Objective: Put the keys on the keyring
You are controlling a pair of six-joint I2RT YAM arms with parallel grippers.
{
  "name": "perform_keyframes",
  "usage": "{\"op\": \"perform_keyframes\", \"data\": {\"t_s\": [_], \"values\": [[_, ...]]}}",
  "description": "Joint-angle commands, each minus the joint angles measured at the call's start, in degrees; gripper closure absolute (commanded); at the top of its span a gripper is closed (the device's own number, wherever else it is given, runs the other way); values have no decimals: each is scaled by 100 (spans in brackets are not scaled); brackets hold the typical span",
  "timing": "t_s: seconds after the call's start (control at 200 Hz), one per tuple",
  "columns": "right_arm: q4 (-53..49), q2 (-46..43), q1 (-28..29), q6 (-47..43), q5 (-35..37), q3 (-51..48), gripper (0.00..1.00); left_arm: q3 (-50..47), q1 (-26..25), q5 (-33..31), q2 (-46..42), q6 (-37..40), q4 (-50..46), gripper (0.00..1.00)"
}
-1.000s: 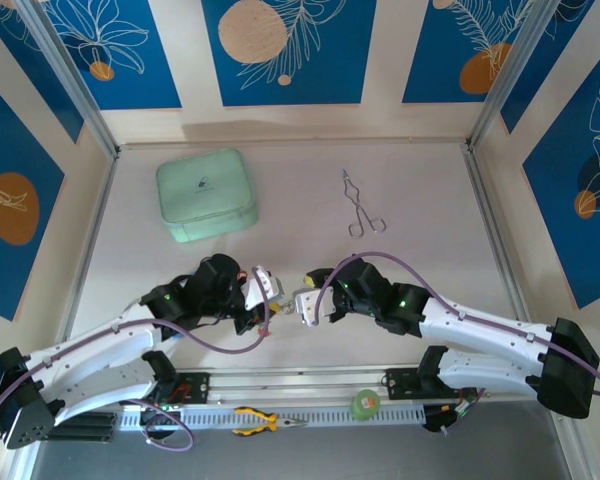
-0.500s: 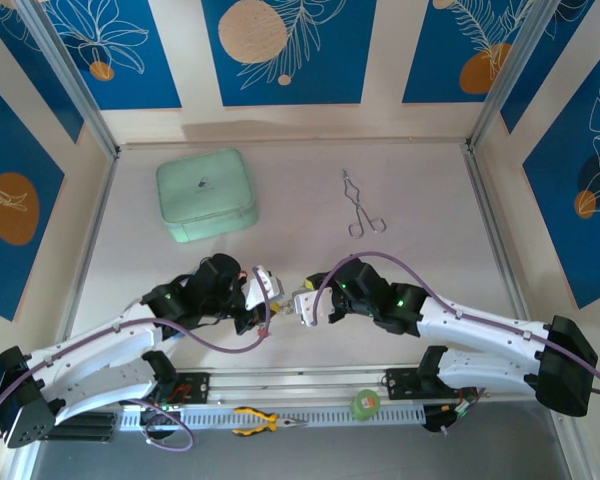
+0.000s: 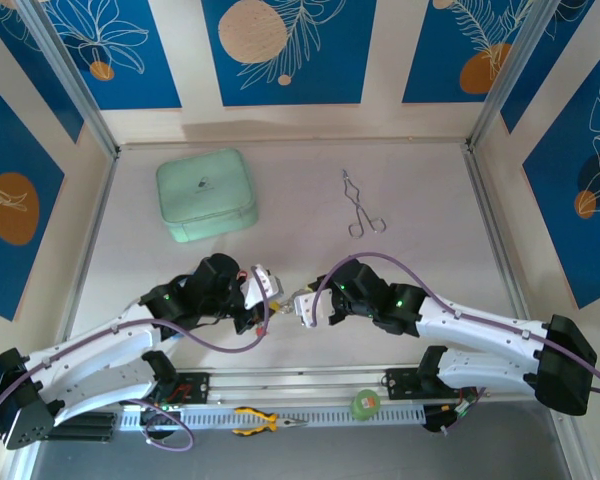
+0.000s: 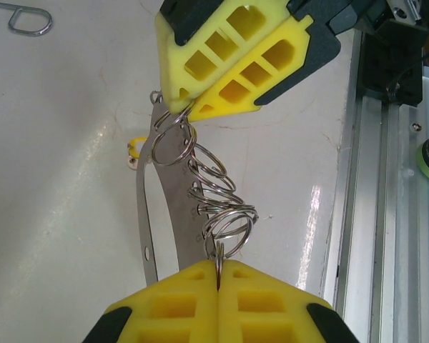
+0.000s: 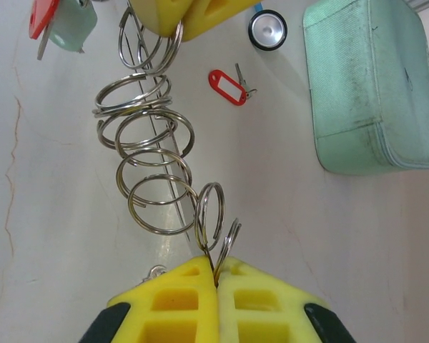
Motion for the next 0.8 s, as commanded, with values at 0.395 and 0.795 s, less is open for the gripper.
{"op": "perform_keyframes", "data": {"t_s": [0.395, 0.795], "values": [[658, -86, -361, 654, -986, -189, 100, 121, 33, -599, -724, 1050, -308, 57], [845, -80, -327, 63, -961, -324, 100, 387, 111, -667, -326, 3100, 573, 63]]}}
